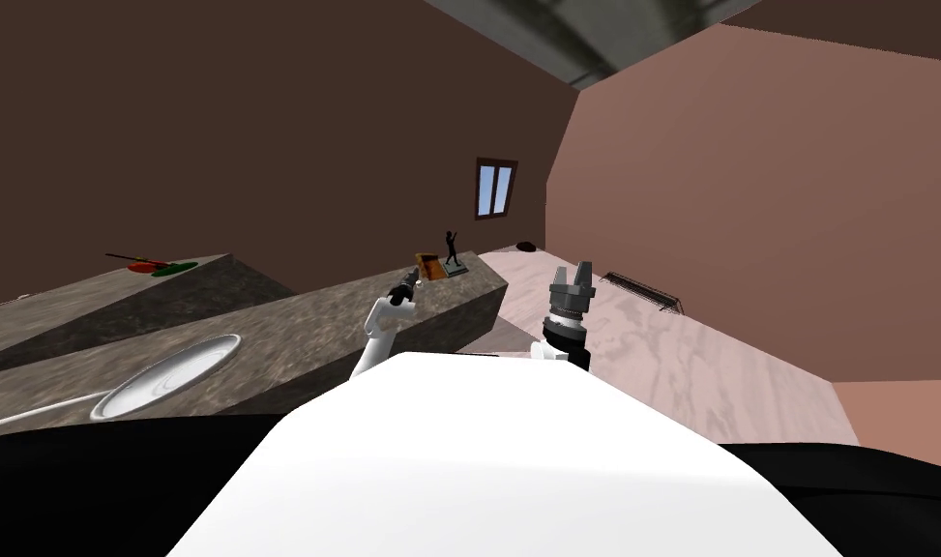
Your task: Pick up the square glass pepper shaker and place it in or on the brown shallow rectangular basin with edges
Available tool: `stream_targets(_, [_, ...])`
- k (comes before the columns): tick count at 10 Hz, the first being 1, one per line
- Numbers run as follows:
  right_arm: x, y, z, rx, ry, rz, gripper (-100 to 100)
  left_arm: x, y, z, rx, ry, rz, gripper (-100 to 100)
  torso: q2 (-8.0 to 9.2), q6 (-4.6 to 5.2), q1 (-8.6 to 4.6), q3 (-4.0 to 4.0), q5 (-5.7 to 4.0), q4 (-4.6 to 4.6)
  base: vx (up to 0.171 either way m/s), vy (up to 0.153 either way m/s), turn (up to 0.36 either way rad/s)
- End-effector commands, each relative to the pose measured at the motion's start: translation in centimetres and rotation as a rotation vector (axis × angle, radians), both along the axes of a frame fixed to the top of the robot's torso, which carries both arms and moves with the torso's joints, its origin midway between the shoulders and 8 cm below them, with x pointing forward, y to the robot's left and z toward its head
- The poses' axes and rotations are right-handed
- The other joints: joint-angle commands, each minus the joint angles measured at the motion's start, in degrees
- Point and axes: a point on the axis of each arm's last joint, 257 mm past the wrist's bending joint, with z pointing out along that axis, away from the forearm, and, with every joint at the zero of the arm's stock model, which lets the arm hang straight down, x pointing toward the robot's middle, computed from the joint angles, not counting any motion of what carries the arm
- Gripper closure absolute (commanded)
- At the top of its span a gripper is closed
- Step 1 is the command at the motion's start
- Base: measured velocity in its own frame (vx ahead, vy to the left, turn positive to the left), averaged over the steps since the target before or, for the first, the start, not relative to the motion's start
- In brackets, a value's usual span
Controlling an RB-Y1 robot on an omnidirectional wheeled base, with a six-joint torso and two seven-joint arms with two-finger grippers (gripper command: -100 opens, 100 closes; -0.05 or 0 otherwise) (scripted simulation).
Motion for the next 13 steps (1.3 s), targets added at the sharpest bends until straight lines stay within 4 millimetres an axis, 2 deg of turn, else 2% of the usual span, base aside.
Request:
stream_targets(1, [0.0,0.0,0.0,0.0,0.0,0.0,0,-0.4,1.1,-2.7,0.032,0.083,0.033,-100,0.0,0.0,0.0,0.0,0.0,0.0,0.03,-0.025,-0.108])
stream_targets(6, [0.0,0.0,0.0,0.0,0.0,0.0,0,-2.2,4.0,-8.7,0.125,0.29,0.112,-100,0.07,-0.02,0.01,0.04,0.0,0.01,0.021,-0.024,-0.056])
stream_targets(9, [0.0,0.0,0.0,0.0,0.0,0.0,0,-3.4,5.4,-11.0,0.168,0.379,0.147,-100,0.11,-0.01,0.02,0.06,0.0,0.02,0.007,-0.015,-0.043])
stream_targets(10, [0.0,0.0,0.0,0.0,0.0,0.0,0,-3.1,5.2,-10.4,0.158,0.356,0.138,-100,0.11,-0.03,0.04,0.06,0.0,0.02,0.0,0.0,0.0])
stream_targets(11, [0.0,0.0,0.0,0.0,0.0,0.0,0,-3.2,5.3,-10.5,0.16,0.362,0.14,0,0.12,-0.03,0.06,0.07,0.01,0.03,0.0,0.0,0.0])
stream_targets(12, [0.0,0.0,0.0,0.0,0.0,0.0,0,-3.0,6.1,-10.7,0.159,0.363,0.148,-100,0.13,-0.03,0.07,0.08,0.01,0.03,-0.004,-0.006,-0.062])
stream_targets(13, [0.0,0.0,0.0,0.0,0.0,0.0,0,-2.8,6.5,-10.8,0.158,0.363,0.151,-100,0.14,-0.01,0.07,0.08,0.01,0.03,-0.007,-0.007,-0.067])
